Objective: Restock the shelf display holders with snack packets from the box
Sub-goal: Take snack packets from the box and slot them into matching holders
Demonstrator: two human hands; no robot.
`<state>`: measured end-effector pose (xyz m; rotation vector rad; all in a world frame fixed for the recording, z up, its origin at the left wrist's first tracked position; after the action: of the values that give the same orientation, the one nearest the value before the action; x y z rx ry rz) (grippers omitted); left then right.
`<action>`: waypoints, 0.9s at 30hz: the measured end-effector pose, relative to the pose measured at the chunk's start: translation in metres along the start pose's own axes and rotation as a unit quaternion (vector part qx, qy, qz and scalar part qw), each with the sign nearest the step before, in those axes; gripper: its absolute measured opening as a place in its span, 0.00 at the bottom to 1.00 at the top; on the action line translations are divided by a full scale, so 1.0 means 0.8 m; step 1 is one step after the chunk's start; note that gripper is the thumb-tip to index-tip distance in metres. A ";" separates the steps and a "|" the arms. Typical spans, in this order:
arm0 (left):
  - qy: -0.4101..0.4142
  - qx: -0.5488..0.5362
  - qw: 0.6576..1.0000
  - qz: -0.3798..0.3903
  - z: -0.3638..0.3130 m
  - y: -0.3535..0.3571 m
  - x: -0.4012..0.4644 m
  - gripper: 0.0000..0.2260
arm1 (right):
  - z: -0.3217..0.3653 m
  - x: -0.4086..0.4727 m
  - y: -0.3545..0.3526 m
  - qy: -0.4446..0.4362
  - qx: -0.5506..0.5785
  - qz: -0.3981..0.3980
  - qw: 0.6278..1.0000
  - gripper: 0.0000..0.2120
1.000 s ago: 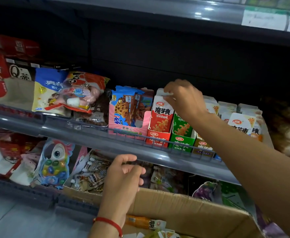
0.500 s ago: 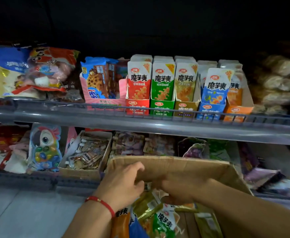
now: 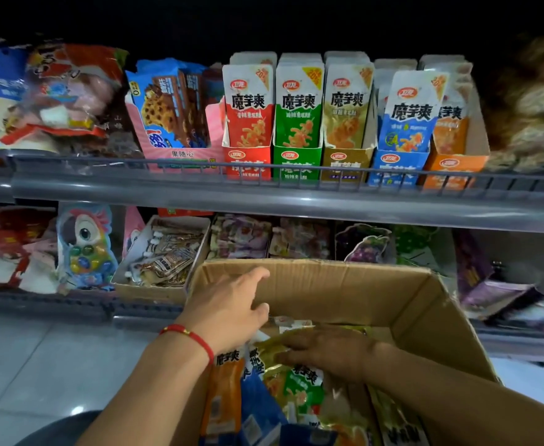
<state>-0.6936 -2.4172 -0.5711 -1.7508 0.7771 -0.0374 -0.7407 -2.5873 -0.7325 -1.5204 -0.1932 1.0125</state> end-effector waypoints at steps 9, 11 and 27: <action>-0.002 0.012 1.000 0.012 -0.009 0.007 0.004 0.24 | -0.006 -0.041 -0.045 0.093 0.009 0.015 0.995 0.23; 0.002 0.005 1.000 0.011 -0.016 0.005 0.002 0.23 | -0.008 -0.060 -0.058 0.144 -0.009 0.009 0.990 0.20; 0.030 -0.142 0.989 -0.004 -0.060 0.006 -0.017 0.19 | -0.019 -0.207 -0.139 0.183 0.475 -0.230 0.829 0.08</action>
<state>-0.7256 -2.4514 -0.5543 -2.0312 0.8510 0.0154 -0.7835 -2.6772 -0.5588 -0.6511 0.2017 0.2921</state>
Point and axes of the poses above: each hand's wrist, its own x-axis towards the middle knuckle, its own y-axis out of the palm, z = x × y, the point moved 5 cm from there along x, towards the middle knuckle, and after that the axes turned 7 degrees about z, right-handed, at the moved point
